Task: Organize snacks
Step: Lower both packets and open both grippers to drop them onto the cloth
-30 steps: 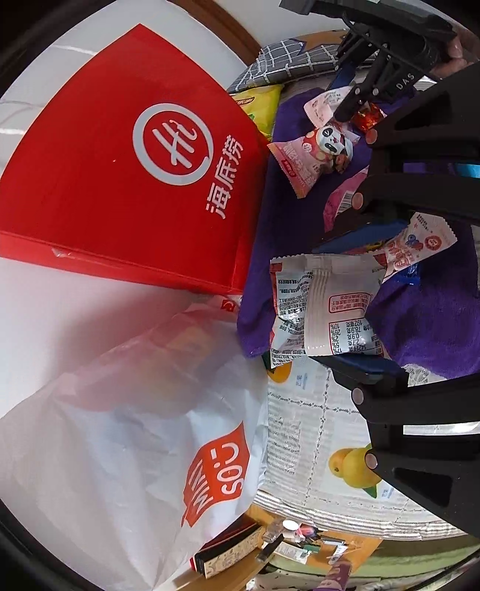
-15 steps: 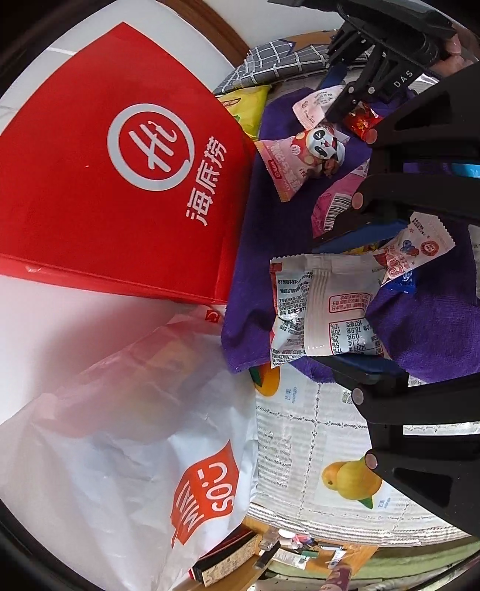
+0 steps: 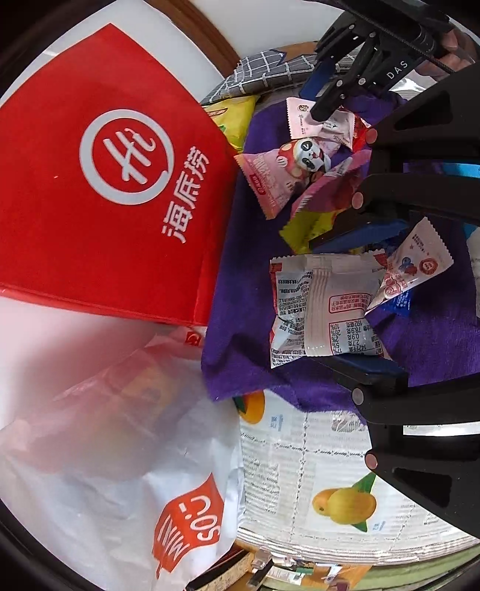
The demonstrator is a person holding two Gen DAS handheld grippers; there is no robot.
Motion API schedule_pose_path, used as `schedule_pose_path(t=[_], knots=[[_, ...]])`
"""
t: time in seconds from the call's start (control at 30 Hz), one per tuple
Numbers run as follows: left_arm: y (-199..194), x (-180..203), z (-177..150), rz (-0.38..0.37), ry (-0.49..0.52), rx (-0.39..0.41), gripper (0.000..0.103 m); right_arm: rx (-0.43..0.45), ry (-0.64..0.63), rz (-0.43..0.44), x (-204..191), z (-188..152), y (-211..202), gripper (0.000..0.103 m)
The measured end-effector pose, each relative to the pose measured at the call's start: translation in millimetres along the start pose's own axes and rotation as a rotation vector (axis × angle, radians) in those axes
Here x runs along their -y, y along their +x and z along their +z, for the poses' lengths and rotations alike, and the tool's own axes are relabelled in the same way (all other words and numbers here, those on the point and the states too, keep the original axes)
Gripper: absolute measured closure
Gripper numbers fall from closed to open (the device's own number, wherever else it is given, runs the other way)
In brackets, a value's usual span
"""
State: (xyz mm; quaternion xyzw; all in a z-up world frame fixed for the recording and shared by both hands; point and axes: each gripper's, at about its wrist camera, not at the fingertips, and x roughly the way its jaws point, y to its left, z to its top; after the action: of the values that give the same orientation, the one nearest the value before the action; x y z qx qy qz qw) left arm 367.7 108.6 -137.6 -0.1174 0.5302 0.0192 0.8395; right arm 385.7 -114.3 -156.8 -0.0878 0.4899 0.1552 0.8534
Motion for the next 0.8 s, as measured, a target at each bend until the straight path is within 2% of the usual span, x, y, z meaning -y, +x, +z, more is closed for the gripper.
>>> schedule_pose_path(t=[0.33,0.8], knots=[[2.3,-3.0,-0.1,-0.004,-0.005,-0.022,0.051,-0.002,0.003,-0.001,0.5,0.3,-1.3,0.061],[-4.7,0.9,-0.8,0.014,0.021,0.001,0.047,-0.002,-0.004,-0.003,-3.3,0.4,-2.6,0.056]])
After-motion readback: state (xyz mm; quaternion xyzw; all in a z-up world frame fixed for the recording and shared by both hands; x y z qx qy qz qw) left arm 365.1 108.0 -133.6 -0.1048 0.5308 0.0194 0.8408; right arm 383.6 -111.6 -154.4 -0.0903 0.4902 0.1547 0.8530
